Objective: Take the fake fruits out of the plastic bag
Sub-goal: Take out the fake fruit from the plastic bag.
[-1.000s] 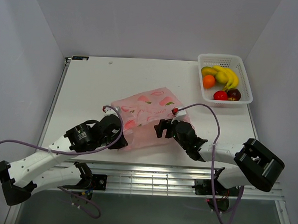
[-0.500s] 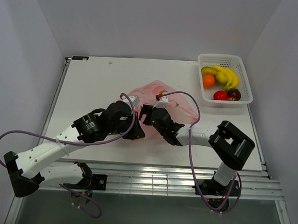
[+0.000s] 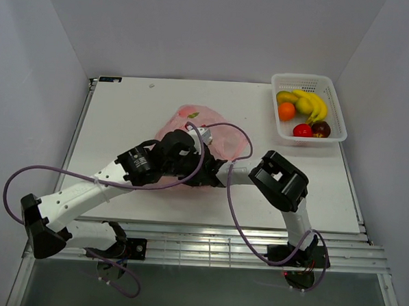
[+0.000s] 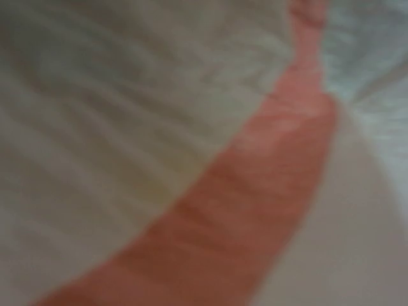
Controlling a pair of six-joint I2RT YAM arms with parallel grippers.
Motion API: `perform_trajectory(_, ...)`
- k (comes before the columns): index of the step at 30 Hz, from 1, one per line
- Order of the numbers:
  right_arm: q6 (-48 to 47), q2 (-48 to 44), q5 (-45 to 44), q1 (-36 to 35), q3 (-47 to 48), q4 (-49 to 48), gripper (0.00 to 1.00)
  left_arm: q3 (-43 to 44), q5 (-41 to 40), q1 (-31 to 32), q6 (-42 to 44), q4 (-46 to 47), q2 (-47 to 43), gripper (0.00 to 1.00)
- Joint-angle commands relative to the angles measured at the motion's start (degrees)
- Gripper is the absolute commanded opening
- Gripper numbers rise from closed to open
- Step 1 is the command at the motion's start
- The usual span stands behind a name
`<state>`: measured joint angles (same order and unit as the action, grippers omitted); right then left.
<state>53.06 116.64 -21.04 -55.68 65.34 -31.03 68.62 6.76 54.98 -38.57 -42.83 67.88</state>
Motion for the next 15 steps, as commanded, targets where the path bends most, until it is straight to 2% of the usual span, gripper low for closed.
perform_trajectory(1,3.1,3.9,4.3,-1.1,3.6,-5.3,0.9,3.1,2.3,0.4,3.3,1.4,0.9,0.0)
perform_trajectory(5,3.4,6.8,4.2,-1.8,6.6,-1.7,0.9,3.5,3.3,0.4,4.2,1.4,2.4,0.0)
perform_trajectory(9,4.6,11.4,5.0,-1.8,9.4,-3.8,0.9,2.3,4.7,0.4,4.6,2.7,2.8,0.0)
perform_trajectory(12,5.9,14.4,7.8,-1.8,10.0,-9.8,0.9,2.5,6.3,0.4,5.6,3.7,4.0,0.0)
perform_trajectory(15,6.8,17.3,11.0,-2.0,14.2,-10.3,0.92,3.9,8.3,0.4,6.8,3.6,6.7,0.0)
